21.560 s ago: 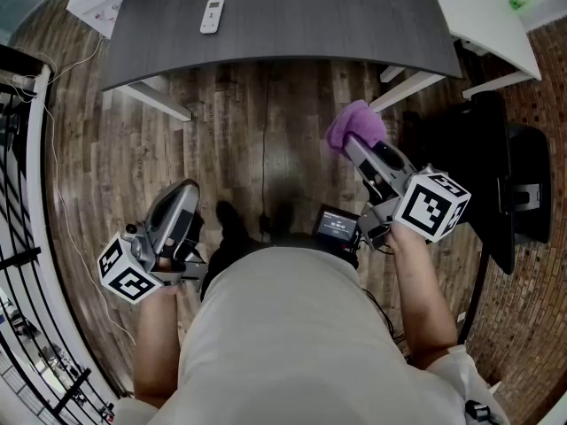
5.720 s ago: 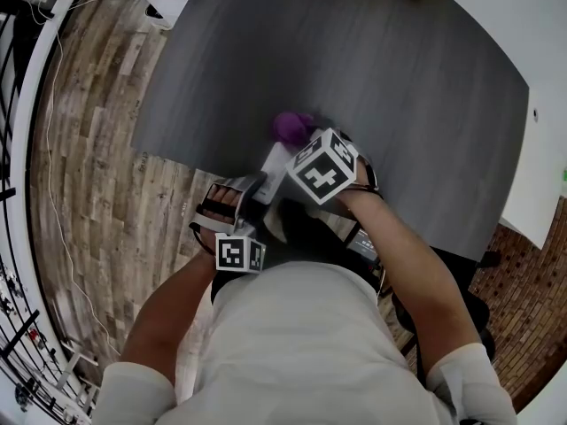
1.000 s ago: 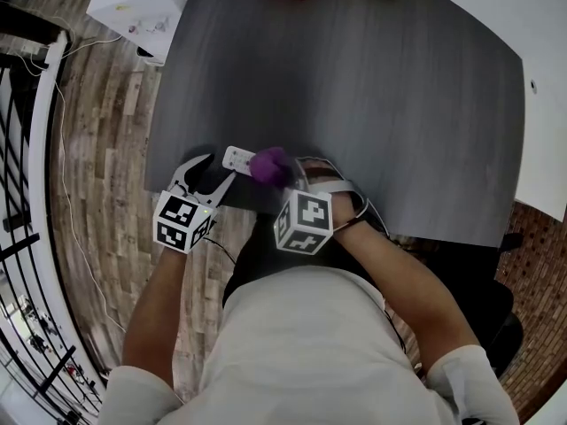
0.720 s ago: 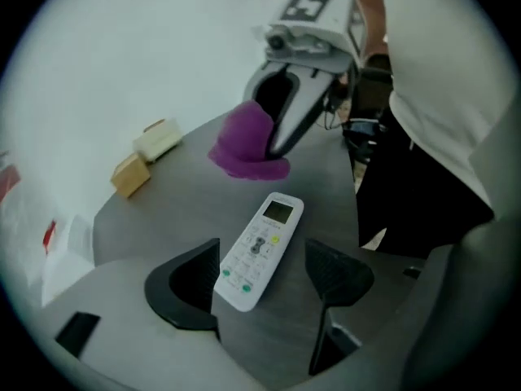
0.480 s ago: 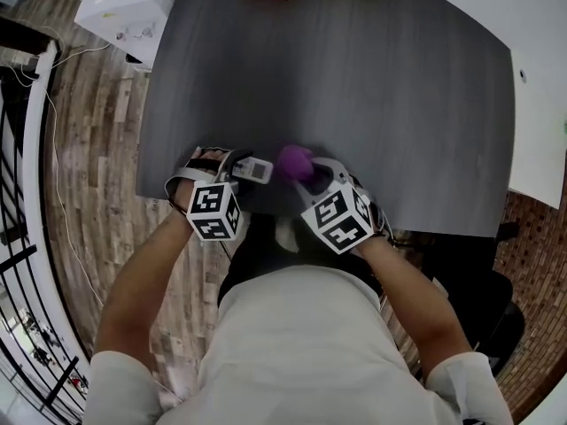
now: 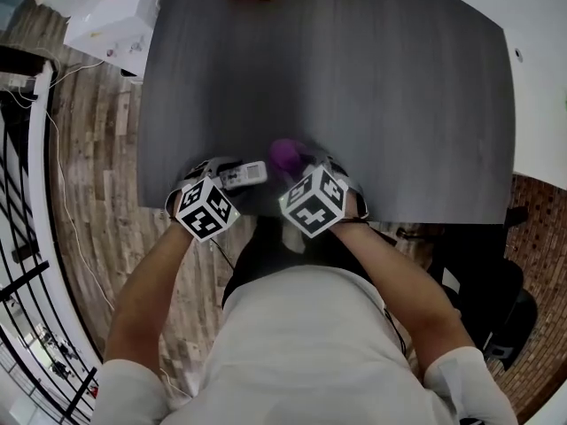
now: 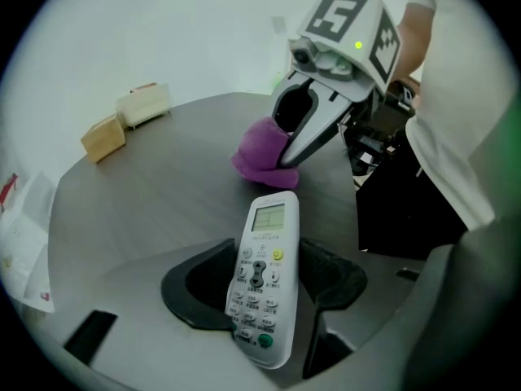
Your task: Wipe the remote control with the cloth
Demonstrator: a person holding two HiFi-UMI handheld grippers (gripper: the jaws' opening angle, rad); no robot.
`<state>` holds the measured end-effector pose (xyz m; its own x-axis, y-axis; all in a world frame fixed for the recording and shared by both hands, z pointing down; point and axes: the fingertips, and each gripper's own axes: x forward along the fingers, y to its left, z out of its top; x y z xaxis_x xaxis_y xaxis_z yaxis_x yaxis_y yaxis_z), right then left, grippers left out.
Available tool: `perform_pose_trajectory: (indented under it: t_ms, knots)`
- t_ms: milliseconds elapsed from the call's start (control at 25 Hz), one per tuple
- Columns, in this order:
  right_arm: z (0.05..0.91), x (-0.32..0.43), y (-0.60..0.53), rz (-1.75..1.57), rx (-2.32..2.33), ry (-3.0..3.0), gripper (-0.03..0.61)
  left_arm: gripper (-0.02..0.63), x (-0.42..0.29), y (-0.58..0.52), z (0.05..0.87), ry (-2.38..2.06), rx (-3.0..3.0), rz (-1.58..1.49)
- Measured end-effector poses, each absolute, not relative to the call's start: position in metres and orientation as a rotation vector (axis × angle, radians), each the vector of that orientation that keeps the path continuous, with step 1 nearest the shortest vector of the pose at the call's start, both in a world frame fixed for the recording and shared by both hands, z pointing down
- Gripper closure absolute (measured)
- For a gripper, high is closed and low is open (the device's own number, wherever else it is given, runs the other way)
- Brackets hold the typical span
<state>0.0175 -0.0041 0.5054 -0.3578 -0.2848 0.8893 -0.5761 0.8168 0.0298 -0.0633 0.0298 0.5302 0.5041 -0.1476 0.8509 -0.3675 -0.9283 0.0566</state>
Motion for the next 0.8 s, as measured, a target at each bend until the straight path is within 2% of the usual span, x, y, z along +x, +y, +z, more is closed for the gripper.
perform_pose_trajectory:
  t_ms: [200, 800]
  knots:
    - [0.516, -0.006, 0.003, 0.084, 0.511, -1.895, 0.442, 0.376, -0.062, 0.030, 0.531, -0.507, 2.489, 1.343]
    - [0.494, -0.010, 0.046, 0.247, 0.462, -2.011, 0.443, 0.376, -0.064, 0.028, 0.531, -0.579, 2.461, 1.302]
